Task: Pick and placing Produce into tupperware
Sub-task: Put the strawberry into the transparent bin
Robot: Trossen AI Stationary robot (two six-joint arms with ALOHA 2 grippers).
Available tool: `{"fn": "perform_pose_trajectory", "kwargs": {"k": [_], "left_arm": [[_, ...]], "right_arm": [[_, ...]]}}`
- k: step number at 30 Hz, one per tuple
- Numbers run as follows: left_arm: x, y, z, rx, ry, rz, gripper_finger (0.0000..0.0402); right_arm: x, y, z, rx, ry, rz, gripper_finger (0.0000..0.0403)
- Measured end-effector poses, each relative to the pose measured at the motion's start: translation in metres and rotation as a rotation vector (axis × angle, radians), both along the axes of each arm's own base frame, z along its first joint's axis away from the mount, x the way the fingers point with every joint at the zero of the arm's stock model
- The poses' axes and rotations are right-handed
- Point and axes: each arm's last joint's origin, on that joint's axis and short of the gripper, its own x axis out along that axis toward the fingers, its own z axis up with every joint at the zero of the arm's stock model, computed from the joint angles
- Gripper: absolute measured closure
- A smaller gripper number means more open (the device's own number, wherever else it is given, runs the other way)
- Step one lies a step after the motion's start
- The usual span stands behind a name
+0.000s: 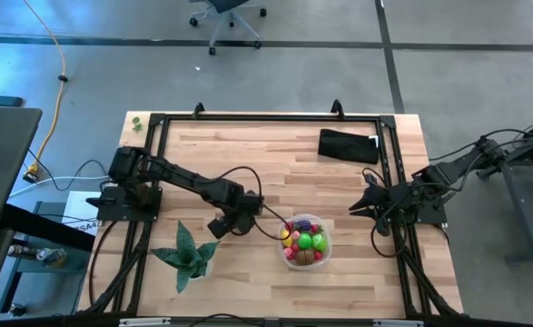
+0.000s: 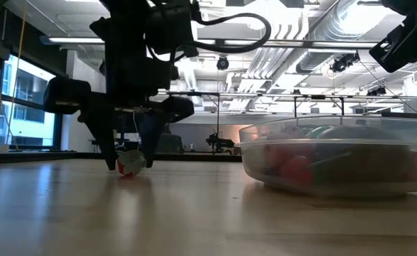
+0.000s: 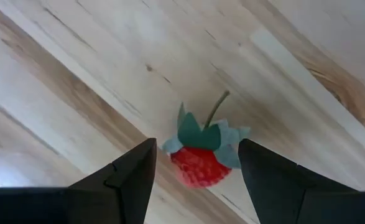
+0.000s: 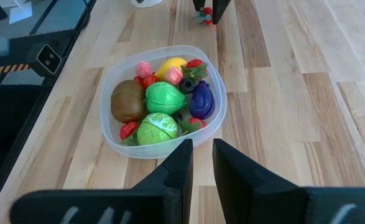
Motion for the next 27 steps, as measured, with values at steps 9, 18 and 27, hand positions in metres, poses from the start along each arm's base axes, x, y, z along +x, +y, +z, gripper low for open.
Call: {"fn": "perform_pose_trajectory", "kwargs": {"k": [9,18,27], "left_arm": [[0.0021,0.0001,-0.0072,-0.004,0.012,-0.002,0.0183],[0.0027,0.0002,-0.0071,0.005,0.006,-0.001,0.0185],[0.0033,0.0,-0.0069,0.001,0.0,-0.001,0.0248]], "right_arm": [[-0.0001,-0.0001,-0.0002,-0.002,0.003,0.0,0.0352],[-0.0003,-0.0002,-0.0006,-0.003,0.007,0.0,0.0352],[-0.0004,-0.0001,-0.0006,-0.004,0.007,0.0,0.0352]]}}
